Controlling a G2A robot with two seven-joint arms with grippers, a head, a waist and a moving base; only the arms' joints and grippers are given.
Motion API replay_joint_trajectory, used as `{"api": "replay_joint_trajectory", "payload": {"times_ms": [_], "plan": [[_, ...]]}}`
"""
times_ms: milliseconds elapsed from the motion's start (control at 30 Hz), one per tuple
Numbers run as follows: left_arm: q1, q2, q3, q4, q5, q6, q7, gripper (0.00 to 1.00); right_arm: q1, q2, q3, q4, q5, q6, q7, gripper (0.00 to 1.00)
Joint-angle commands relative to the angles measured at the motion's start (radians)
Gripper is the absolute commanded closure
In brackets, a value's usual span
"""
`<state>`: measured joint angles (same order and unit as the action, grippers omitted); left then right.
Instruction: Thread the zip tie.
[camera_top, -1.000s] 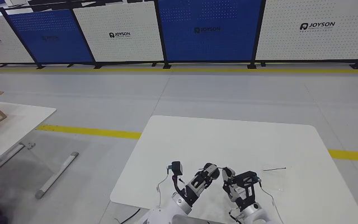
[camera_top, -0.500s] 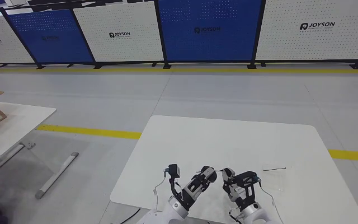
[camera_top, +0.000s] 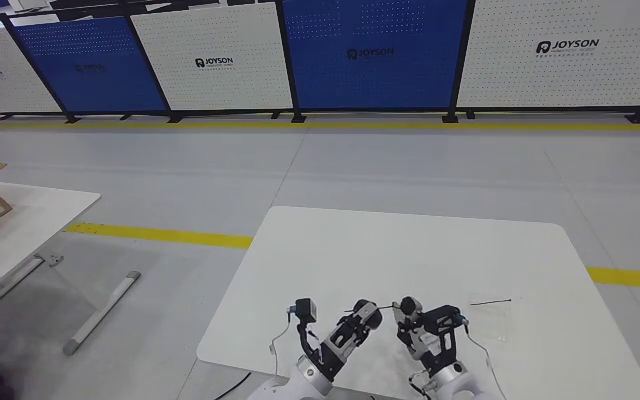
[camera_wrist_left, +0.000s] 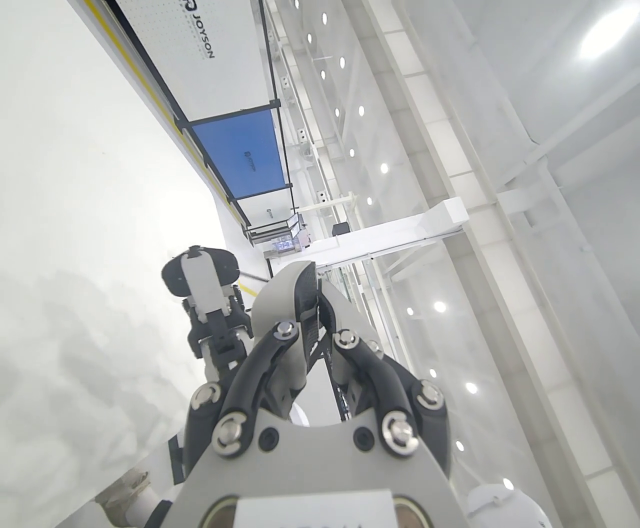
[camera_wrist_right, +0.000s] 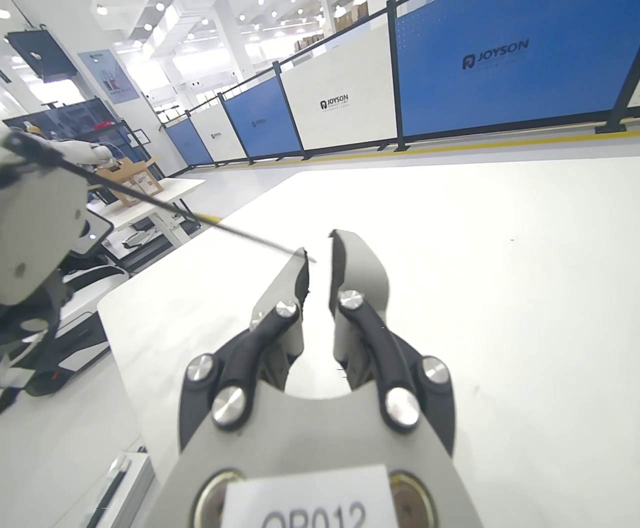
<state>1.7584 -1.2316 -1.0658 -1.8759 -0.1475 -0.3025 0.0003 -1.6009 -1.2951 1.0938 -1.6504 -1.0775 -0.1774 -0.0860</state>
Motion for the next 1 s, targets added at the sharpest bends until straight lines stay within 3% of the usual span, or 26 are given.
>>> {"api": "replay_joint_trajectory", "payload": {"times_ms": [0,167,267,533,600,967], "plan": [[-0.008,-0.002,0.000,0.008,-0.018,0.001,0.014,1.00,-0.012,0.002,0.021,-0.001,0.030,-0.017,-0.030,0.00],[-0.017,-0.002,-0.022,0.021,-0.049,0.001,0.038,1.00,-0.053,0.013,0.079,-0.014,0.075,-0.080,-0.081,0.00],[-0.025,-0.003,-0.033,0.035,-0.040,0.020,0.067,1.00,-0.088,0.022,0.122,-0.028,0.116,-0.161,-0.121,0.00],[-0.065,-0.009,-0.026,0.083,-0.062,0.039,0.060,1.00,-0.173,0.062,0.162,-0.089,0.207,-0.163,-0.218,0.00],[-0.072,-0.008,-0.027,0.086,-0.046,0.057,0.040,1.00,-0.173,0.062,0.162,-0.089,0.207,-0.163,-0.218,0.00],[-0.074,-0.008,-0.026,0.088,-0.047,0.062,0.040,1.00,-0.171,0.062,0.162,-0.090,0.209,-0.159,-0.214,0.00]]}}
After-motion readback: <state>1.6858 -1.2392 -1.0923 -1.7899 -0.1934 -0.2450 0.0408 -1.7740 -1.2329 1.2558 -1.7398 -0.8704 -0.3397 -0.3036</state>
